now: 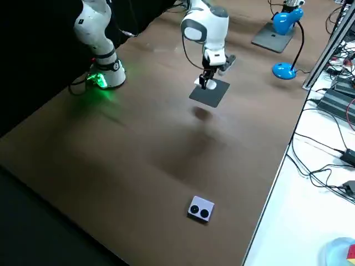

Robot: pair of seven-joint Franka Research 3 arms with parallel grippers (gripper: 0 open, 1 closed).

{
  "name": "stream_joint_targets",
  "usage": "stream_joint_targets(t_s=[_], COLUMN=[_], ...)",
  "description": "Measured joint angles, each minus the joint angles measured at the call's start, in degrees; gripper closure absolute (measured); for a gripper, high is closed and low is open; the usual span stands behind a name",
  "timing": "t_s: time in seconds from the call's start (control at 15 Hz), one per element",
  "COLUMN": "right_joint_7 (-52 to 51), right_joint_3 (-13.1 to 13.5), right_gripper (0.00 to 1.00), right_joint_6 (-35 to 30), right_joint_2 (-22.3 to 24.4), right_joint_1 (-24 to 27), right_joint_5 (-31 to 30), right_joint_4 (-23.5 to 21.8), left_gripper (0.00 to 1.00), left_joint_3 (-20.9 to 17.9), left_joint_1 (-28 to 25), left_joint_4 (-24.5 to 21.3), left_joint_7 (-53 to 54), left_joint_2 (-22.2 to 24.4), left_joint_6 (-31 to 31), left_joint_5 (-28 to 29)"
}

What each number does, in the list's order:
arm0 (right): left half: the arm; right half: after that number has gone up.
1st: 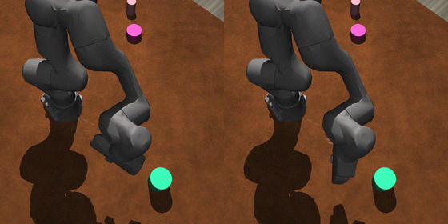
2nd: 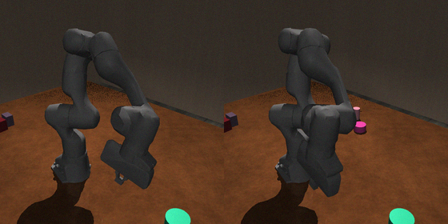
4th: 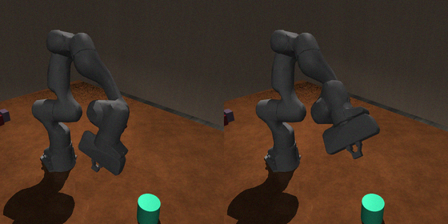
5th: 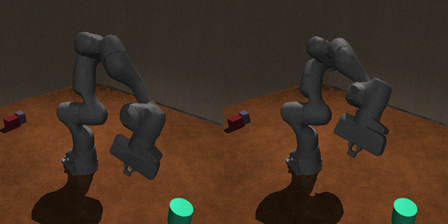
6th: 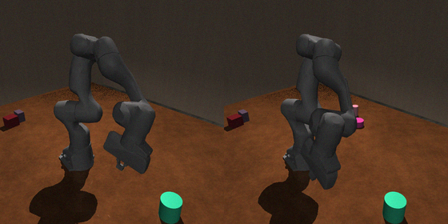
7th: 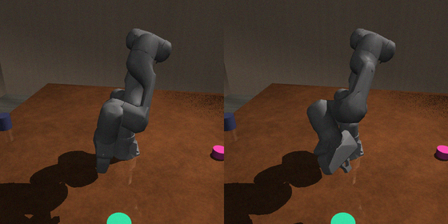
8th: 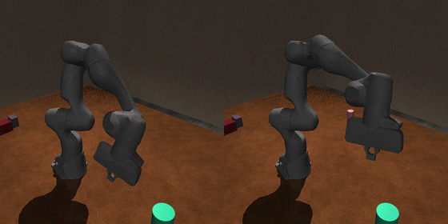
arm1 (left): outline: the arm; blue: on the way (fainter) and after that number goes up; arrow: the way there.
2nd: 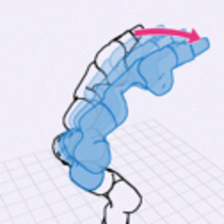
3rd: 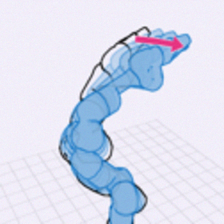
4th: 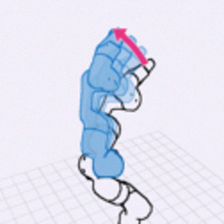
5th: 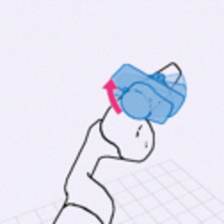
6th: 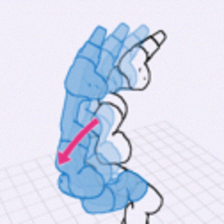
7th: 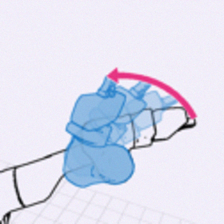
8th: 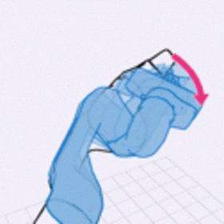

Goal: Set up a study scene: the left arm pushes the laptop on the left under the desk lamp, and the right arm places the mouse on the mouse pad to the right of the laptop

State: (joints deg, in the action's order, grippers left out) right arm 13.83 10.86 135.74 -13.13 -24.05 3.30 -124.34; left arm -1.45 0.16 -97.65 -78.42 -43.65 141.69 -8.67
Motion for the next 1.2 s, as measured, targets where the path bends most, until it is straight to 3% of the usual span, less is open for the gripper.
stream_joint_targets(t_s=[0.4,1.2], right_joint_7=[1.4,2.4], right_joint_3=[0.0,0.0], right_gripper=[0.38,0.38], right_joint_6=[2.0,9.1], right_joint_2=[-3.6,-11.0], right_joint_1=[-1.8,-5.4], right_joint_5=[0.1,5.7], right_joint_4=[2.4,3.0], left_gripper=[0.0,0.0], left_joint_3=[1.6,1.9], left_joint_1=[1.8,12.6], left_joint_4=[-0.1,-0.3], left_joint_7=[-4.4,-12.0], left_joint_2=[0.0,0.0], left_joint_6=[0.0,0.1], left_joint_5=[0.0,0.0])
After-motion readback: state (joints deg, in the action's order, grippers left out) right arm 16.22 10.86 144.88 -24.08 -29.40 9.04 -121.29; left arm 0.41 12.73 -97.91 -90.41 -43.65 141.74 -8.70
